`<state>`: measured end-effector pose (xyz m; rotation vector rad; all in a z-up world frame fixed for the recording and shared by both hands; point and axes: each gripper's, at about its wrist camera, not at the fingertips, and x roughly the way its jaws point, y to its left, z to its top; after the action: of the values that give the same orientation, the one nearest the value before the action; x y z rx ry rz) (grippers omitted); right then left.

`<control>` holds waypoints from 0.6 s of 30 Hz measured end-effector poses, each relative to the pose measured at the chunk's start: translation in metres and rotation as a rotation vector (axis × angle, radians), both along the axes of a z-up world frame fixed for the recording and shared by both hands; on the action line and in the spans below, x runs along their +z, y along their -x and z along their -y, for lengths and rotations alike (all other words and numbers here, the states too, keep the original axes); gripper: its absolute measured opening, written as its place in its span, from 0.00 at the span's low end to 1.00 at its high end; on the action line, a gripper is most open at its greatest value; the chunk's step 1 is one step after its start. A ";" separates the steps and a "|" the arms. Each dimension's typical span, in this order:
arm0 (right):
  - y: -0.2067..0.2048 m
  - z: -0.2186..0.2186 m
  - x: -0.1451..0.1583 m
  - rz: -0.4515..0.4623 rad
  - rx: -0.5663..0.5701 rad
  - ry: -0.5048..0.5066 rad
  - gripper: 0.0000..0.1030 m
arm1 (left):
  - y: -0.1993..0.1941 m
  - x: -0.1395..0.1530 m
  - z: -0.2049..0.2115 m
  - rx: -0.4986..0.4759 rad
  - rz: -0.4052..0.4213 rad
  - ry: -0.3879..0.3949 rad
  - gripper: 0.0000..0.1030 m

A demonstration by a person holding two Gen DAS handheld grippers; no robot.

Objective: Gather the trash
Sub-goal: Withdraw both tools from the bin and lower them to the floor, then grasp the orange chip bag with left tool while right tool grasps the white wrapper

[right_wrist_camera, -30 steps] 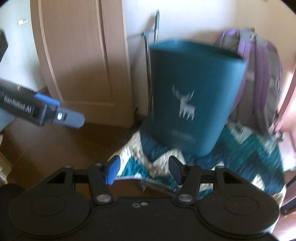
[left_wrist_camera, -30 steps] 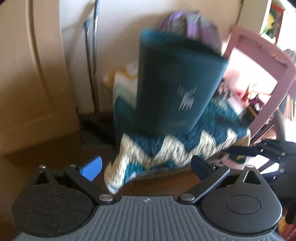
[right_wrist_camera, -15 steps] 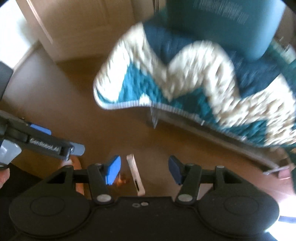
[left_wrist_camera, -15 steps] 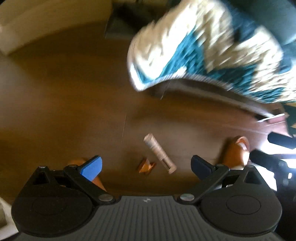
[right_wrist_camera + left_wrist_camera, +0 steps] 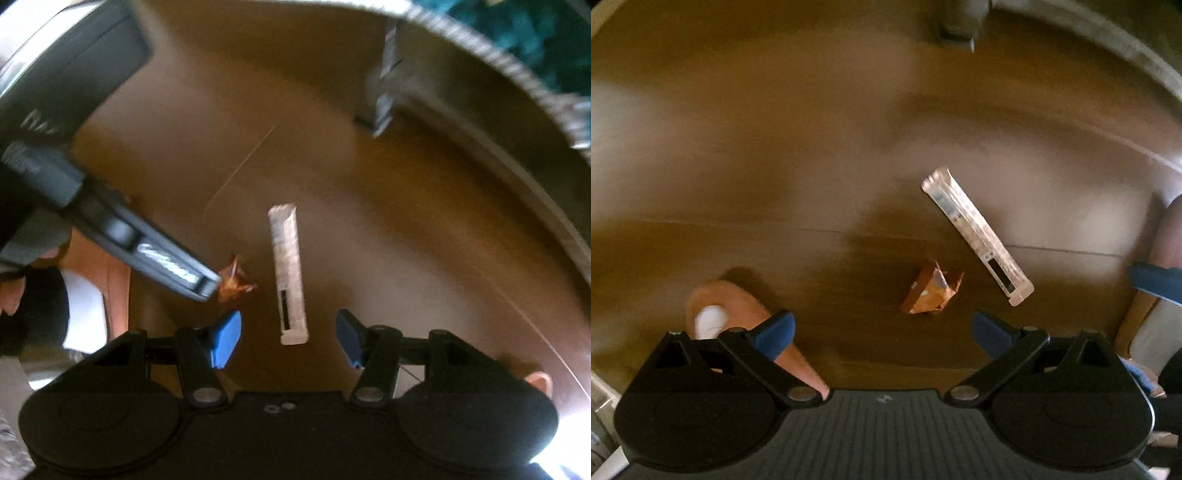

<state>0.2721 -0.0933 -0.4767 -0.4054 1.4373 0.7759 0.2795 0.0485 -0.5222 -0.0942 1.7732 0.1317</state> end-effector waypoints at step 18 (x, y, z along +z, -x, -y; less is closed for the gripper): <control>0.033 -0.034 -0.111 0.094 0.292 0.082 0.42 | 0.011 -0.079 0.013 -0.210 -0.039 0.115 0.67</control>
<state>0.2395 -0.0592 -0.5874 -0.7167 1.3410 0.9201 0.2685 0.0352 -0.6009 0.0124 1.8174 -0.1210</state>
